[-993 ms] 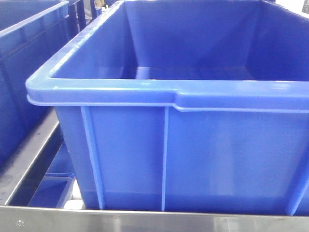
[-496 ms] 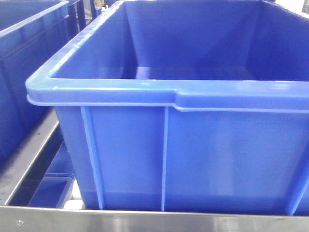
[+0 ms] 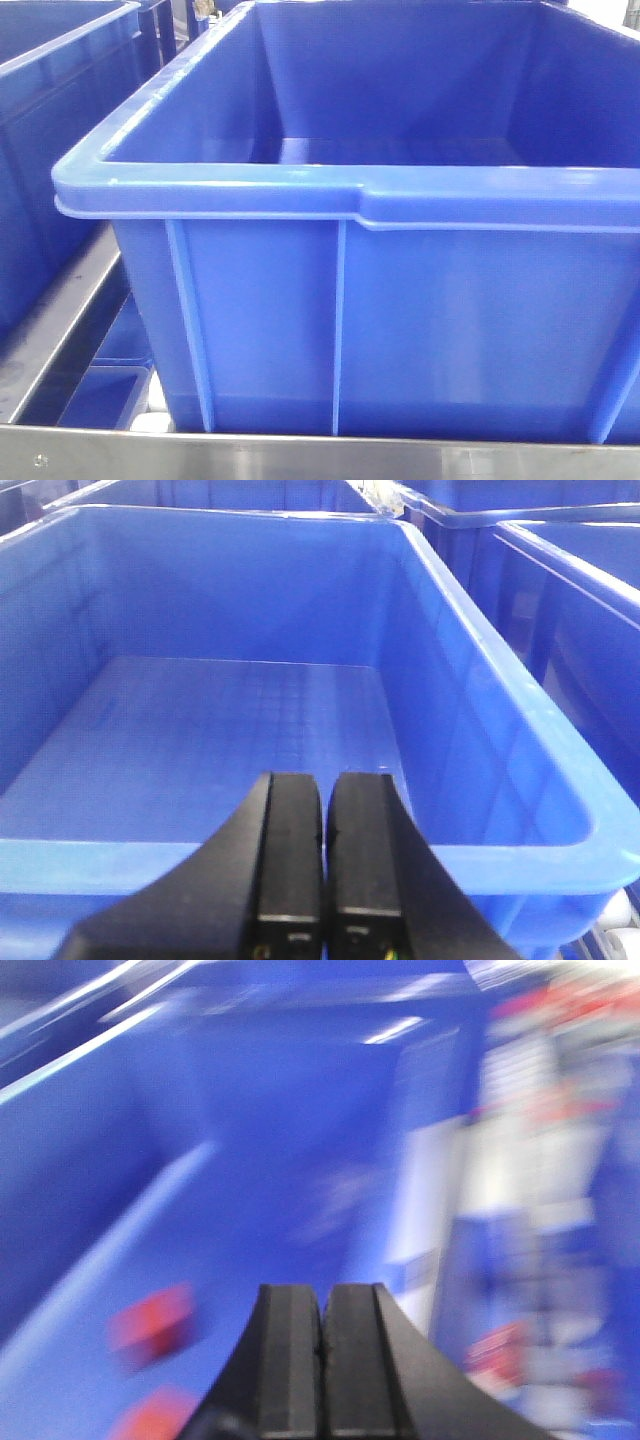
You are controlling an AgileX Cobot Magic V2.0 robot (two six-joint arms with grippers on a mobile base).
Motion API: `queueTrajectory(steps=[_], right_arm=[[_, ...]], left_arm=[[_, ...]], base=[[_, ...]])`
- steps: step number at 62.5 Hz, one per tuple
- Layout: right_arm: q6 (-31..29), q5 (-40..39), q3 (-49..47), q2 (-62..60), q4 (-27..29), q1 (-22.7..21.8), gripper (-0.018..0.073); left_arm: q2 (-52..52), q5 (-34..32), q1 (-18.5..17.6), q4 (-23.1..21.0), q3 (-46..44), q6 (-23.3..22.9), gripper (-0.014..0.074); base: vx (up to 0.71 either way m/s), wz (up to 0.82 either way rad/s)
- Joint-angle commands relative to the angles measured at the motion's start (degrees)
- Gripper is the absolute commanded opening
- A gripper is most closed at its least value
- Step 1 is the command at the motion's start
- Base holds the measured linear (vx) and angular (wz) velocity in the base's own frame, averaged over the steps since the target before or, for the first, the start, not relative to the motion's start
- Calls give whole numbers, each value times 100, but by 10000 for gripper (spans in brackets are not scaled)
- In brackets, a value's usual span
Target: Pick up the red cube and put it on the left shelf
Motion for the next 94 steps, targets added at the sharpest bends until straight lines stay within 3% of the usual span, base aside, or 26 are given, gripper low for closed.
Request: queueTrajectory(steps=[1,8,16,28,48,61,94], right_arm=[[-10,-661,81,-267,101,-445,53],[-10,-657,435,-669,185,-931,53],[-10,-716,819,-929,335,-1154,53],[-10,-1160,1405,-922,369,-1153,53],[-95,-1046,1385,-922,279,-1142,53],[-723,-1046,1385,-922,718,-907,53],[-729,-974,1385,-922,718,-900,53]], left_arm=[[-70,-446,-31,-21,136,-31,101],[-70,-446,-31,-21,136,-31,101],[-70,-446,-31,-21,136,-31,101],[-70,-446,-31,-21,136,-31,101],[-70,-446,-31,-21,136,-31,101],[-70,-446,-31,-21,136,-31,101],[-70,-446,-31,-21,136,-31,101]], base=[[0,0],[0,0],[0,0],[0,0],[0,0],[0,0],[0,0]])
